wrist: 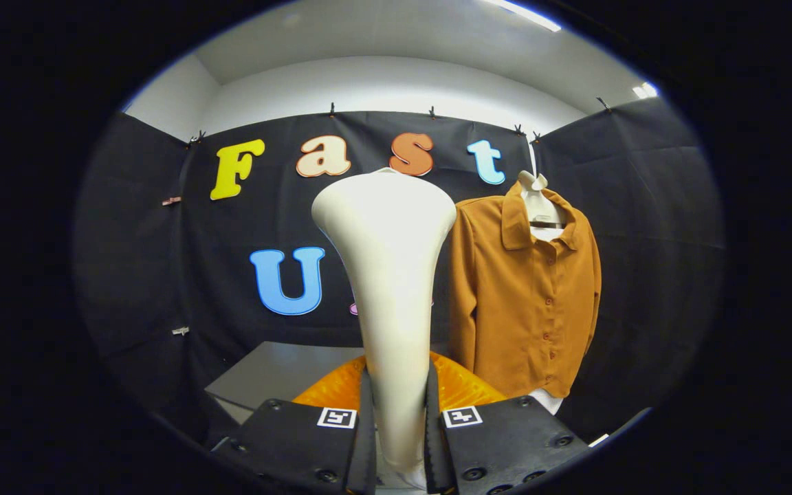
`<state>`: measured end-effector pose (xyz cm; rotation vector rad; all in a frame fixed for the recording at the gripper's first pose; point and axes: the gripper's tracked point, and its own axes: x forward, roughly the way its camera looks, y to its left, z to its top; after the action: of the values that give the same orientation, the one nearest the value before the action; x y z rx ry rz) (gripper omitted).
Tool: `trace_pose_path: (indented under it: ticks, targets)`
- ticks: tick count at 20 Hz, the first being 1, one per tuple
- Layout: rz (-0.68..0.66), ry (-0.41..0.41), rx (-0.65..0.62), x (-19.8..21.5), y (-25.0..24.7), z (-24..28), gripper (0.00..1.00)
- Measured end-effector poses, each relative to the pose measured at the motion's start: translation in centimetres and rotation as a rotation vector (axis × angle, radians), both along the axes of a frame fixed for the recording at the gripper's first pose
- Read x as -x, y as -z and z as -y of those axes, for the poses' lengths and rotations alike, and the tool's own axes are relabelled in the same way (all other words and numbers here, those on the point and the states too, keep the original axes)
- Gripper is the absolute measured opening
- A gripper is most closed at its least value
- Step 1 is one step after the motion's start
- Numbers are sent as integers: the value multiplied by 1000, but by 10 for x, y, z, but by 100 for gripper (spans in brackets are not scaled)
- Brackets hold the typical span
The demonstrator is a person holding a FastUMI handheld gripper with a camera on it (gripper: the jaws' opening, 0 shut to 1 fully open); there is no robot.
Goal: Iron the clothes twice with a garment steamer, once on the left side and once on the right side.
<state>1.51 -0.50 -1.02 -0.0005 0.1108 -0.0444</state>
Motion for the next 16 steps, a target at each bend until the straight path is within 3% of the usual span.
trace_pose_path:
  ticks: [6,16]
  targets:
    - [-2,-28,0,12,3,-30,31]
    - [14,-6,14,18,-3,-35,31]
